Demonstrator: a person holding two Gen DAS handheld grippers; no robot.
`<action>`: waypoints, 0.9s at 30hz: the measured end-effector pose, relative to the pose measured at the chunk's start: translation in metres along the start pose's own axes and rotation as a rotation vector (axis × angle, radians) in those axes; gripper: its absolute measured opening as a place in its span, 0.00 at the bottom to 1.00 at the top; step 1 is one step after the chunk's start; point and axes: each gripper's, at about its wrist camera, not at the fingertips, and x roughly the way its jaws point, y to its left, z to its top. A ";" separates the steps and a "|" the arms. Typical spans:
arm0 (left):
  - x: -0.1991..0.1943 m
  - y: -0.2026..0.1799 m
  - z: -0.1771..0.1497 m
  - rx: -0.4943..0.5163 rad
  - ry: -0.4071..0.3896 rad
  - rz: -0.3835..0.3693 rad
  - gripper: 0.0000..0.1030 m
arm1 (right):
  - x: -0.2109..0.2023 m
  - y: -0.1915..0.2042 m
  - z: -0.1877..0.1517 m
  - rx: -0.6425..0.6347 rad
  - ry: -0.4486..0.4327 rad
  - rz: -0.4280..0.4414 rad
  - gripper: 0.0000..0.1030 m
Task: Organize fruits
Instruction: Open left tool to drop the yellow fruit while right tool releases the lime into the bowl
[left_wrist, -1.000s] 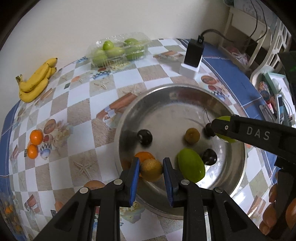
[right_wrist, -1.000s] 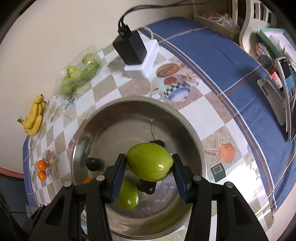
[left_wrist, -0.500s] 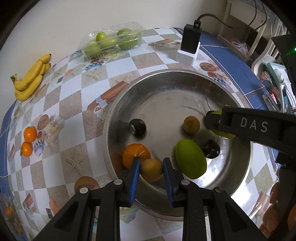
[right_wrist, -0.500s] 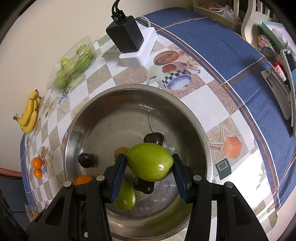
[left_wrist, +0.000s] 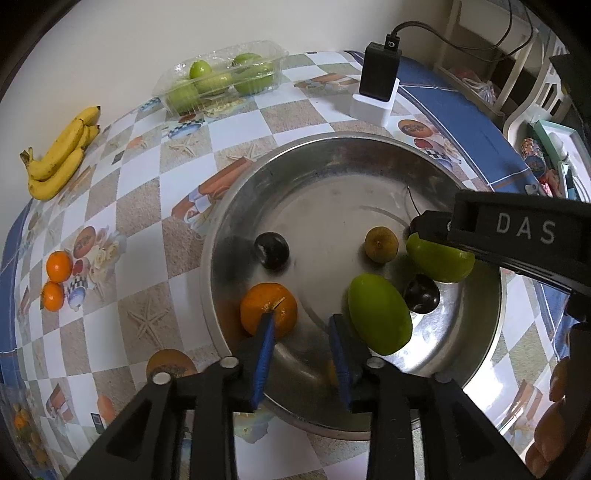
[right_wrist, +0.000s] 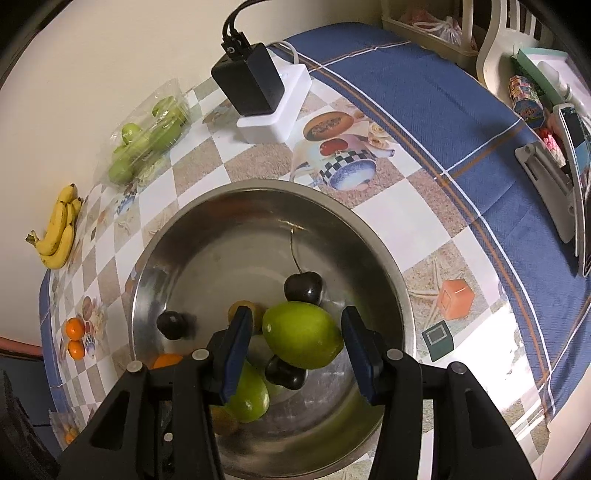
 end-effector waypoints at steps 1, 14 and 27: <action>-0.002 0.000 0.000 -0.001 -0.004 -0.001 0.42 | -0.002 0.001 0.000 -0.002 -0.005 0.000 0.51; -0.016 0.033 0.005 -0.107 -0.047 0.009 0.64 | -0.012 0.007 0.002 -0.035 -0.029 -0.002 0.55; -0.016 0.096 0.001 -0.322 -0.060 0.055 0.84 | -0.004 0.031 -0.005 -0.127 0.004 -0.035 0.73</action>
